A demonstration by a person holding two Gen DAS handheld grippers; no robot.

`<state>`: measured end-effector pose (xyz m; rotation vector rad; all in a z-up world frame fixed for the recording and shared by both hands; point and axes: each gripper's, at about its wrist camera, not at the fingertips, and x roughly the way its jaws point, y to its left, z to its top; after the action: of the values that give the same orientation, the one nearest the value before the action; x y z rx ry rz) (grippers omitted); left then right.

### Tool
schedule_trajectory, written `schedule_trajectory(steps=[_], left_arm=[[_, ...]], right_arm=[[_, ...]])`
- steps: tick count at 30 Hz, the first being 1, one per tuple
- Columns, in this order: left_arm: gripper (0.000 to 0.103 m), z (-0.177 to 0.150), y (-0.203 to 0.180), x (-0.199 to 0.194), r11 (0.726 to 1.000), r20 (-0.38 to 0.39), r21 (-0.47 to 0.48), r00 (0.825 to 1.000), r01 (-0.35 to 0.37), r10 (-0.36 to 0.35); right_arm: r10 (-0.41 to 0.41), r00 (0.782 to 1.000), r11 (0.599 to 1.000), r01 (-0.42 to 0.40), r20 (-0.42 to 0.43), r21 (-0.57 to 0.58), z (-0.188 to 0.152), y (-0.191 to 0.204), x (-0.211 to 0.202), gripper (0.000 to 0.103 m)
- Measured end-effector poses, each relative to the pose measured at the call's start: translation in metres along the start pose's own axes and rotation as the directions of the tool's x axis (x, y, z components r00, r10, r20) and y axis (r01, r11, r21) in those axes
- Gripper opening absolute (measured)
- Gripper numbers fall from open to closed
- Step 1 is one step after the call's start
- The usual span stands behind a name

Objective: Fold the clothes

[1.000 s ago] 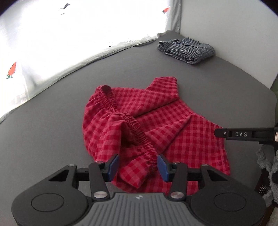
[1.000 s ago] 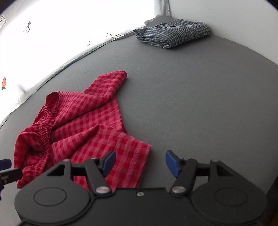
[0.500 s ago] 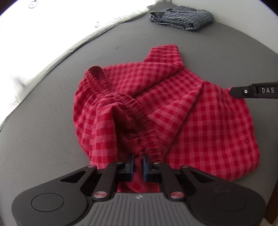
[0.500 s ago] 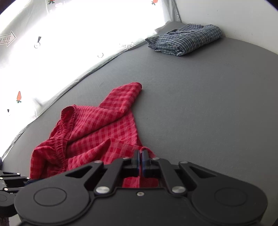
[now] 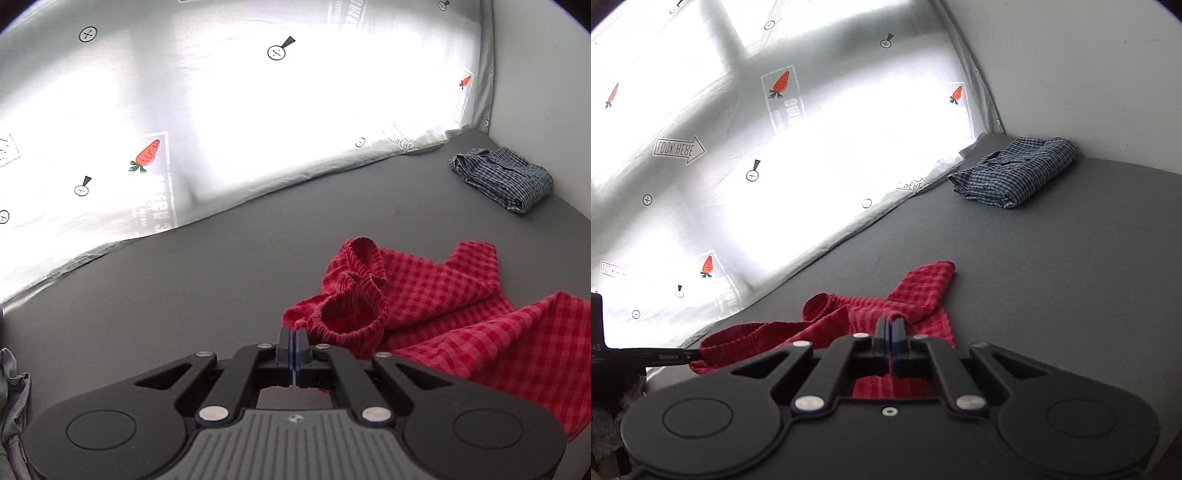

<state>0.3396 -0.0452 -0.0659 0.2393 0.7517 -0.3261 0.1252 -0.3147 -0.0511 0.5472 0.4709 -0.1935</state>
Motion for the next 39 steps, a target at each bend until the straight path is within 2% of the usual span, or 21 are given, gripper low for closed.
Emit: schedule_trajectory(steps=[3, 5, 7, 10, 16, 19, 21, 23, 24, 25, 26, 28, 29, 31, 33, 35, 37, 39], left_arm=[[0.0, 0.0, 0.029, -0.004, 0.998, 0.024, -0.036, 0.999, -0.046, 0.047], [0.0, -0.003, 0.052, -0.006, 0.994, 0.039, -0.064, 0.995, -0.087, 0.089], [0.0, -0.007, 0.071, -0.005, 0.99, 0.047, -0.078, 0.992, -0.113, 0.117], [0.0, -0.012, 0.098, -0.001, 0.984, 0.042, -0.101, 0.988, -0.144, 0.149], [0.001, -0.026, 0.15, 0.003, 0.964, 0.032, -0.141, 0.973, -0.224, 0.23], [0.002, -0.029, 0.176, 0.006, 0.941, 0.012, -0.175, 0.955, -0.289, 0.296], [0.004, -0.033, 0.194, 0.008, 0.926, -0.025, -0.215, 0.949, -0.311, 0.314], [0.004, -0.039, 0.201, 0.004, 0.923, -0.05, -0.257, 0.958, -0.285, 0.282], [0.006, -0.043, 0.202, 0.001, 0.926, -0.056, -0.275, 0.966, -0.259, 0.253], [0.013, -0.047, 0.197, -0.001, 0.933, -0.058, -0.276, 0.973, -0.231, 0.224], [0.017, -0.053, 0.189, -0.003, 0.943, -0.063, -0.263, 0.979, -0.203, 0.193], [0.028, -0.068, 0.168, -0.005, 0.96, -0.082, -0.229, 0.986, -0.16, 0.145], [0.028, -0.077, 0.156, -0.004, 0.968, -0.098, -0.216, 0.989, -0.13, 0.111], [0.03, -0.094, 0.131, -0.003, 0.977, -0.138, -0.208, 0.99, -0.053, 0.024], [0.032, -0.111, 0.104, -0.001, 0.977, -0.182, -0.211, 0.981, 0.024, -0.063], [0.036, -0.127, 0.075, -0.001, 0.979, -0.221, -0.174, 0.965, 0.106, -0.144], [0.04, -0.137, 0.045, 0.0, 0.984, -0.257, -0.095, 0.952, 0.15, -0.169], [0.04, -0.147, 0.018, 0.002, 0.983, -0.291, -0.017, 0.94, 0.181, -0.178]], right_arm=[[0.061, 0.998, 0.998, -0.061, 0.001, 0.016, -0.012, 0.022, -0.014, 0.001], [0.124, 0.992, 0.991, -0.122, -0.029, 0.061, -0.025, 0.034, -0.017, 0.001], [0.169, 0.982, 0.984, -0.163, -0.081, 0.073, -0.042, 0.049, -0.015, 0.001], [0.202, 0.962, 0.979, -0.202, -0.182, 0.021, -0.065, 0.079, -0.012, 0.001], [0.305, 0.886, 0.935, -0.348, -0.35, -0.066, -0.098, 0.138, -0.004, 0.001], [0.339, 0.841, 0.907, -0.411, -0.423, -0.09, -0.112, 0.162, 0.007, 0.001], [0.349, 0.807, 0.886, -0.449, -0.477, -0.112, -0.122, 0.178, 0.016, 0.002], [0.346, 0.771, 0.866, -0.482, -0.535, -0.134, -0.131, 0.193, 0.023, 0.006], [0.343, 0.761, 0.86, -0.49, -0.551, -0.141, -0.133, 0.197, 0.025, 0.01], [0.341, 0.755, 0.858, -0.493, -0.56, -0.143, -0.133, 0.197, 0.027, 0.014], [0.339, 0.75, 0.857, -0.495, -0.568, -0.143, -0.133, 0.196, 0.029, 0.022], [0.331, 0.754, 0.871, -0.475, -0.567, -0.124, -0.131, 0.187, 0.032, 0.031], [0.325, 0.76, 0.883, -0.457, -0.563, -0.108, -0.129, 0.18, 0.033, 0.036], [0.302, 0.781, 0.914, -0.4, -0.547, -0.066, -0.122, 0.161, 0.036, 0.036], [0.262, 0.813, 0.948, -0.318, -0.52, -0.02, -0.114, 0.139, 0.04, 0.039], [0.205, 0.843, 0.972, -0.234, -0.498, 0.005, -0.107, 0.118, 0.043, 0.04], [0.139, 0.87, 0.989, -0.149, -0.473, 0.016, -0.099, 0.098, 0.046, 0.042], [0.1, 0.885, 0.995, -0.097, -0.454, 0.031, -0.093, 0.081, 0.048, 0.045]])
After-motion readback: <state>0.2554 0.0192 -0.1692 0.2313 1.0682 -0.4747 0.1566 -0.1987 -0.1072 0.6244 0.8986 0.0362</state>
